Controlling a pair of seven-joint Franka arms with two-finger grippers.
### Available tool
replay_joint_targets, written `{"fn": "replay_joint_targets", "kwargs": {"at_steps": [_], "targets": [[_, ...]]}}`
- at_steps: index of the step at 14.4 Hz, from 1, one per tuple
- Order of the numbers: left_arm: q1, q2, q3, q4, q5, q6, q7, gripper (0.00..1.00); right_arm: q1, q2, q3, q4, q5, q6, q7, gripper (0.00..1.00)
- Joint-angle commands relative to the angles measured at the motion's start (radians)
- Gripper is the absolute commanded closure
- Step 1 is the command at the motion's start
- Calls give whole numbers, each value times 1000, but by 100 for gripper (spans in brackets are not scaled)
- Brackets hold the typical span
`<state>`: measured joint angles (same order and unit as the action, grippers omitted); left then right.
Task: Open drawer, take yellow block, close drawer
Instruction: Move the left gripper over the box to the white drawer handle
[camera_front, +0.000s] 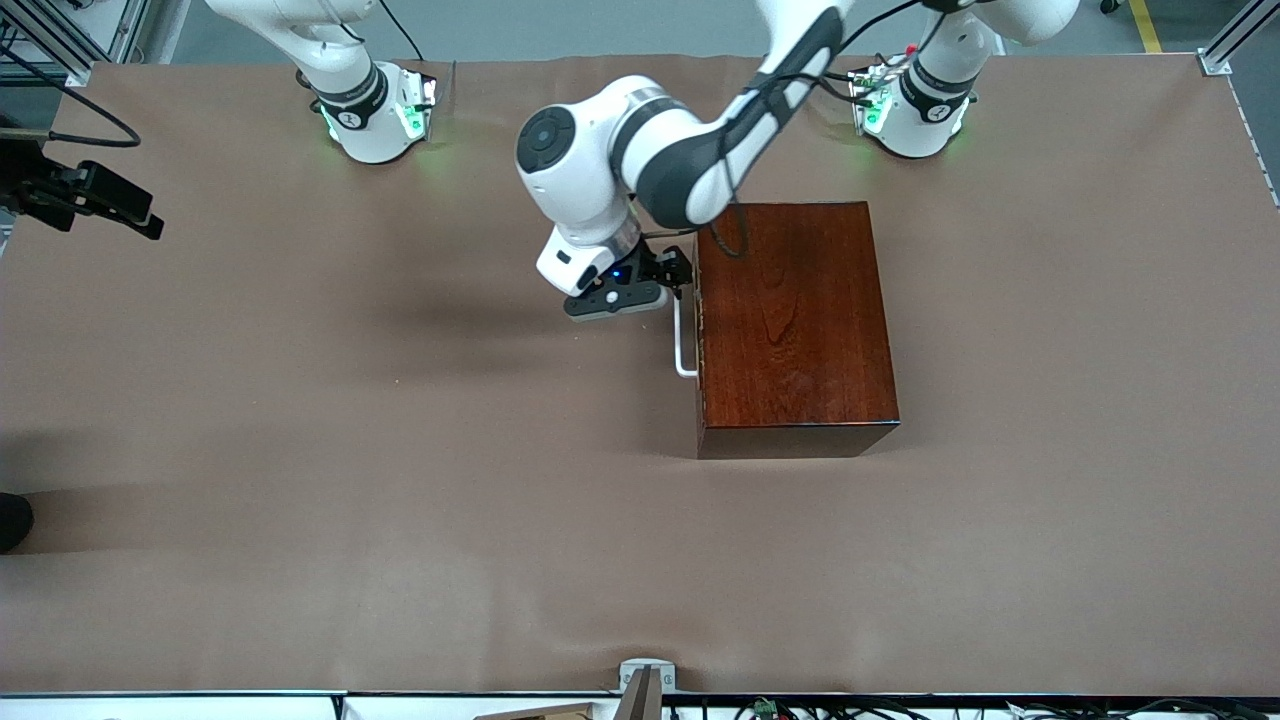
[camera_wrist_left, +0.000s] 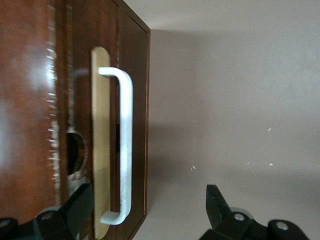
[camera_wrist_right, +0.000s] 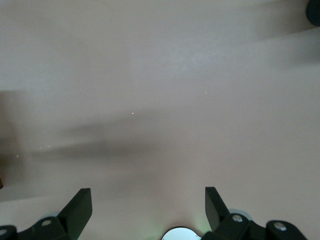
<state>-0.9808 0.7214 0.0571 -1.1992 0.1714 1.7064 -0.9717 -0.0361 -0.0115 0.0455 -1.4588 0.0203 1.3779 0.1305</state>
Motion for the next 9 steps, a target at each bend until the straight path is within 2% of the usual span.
{"fn": "replay_joint_targets", "kwargs": {"at_steps": [1, 9], "targets": [[-2, 61, 17, 43, 33, -13, 57, 0, -2, 5, 2, 15, 6, -8, 12, 0], [-2, 85, 15, 29, 40, -4, 76, 0, -2, 5, 2, 15, 6, -8, 12, 0]]}}
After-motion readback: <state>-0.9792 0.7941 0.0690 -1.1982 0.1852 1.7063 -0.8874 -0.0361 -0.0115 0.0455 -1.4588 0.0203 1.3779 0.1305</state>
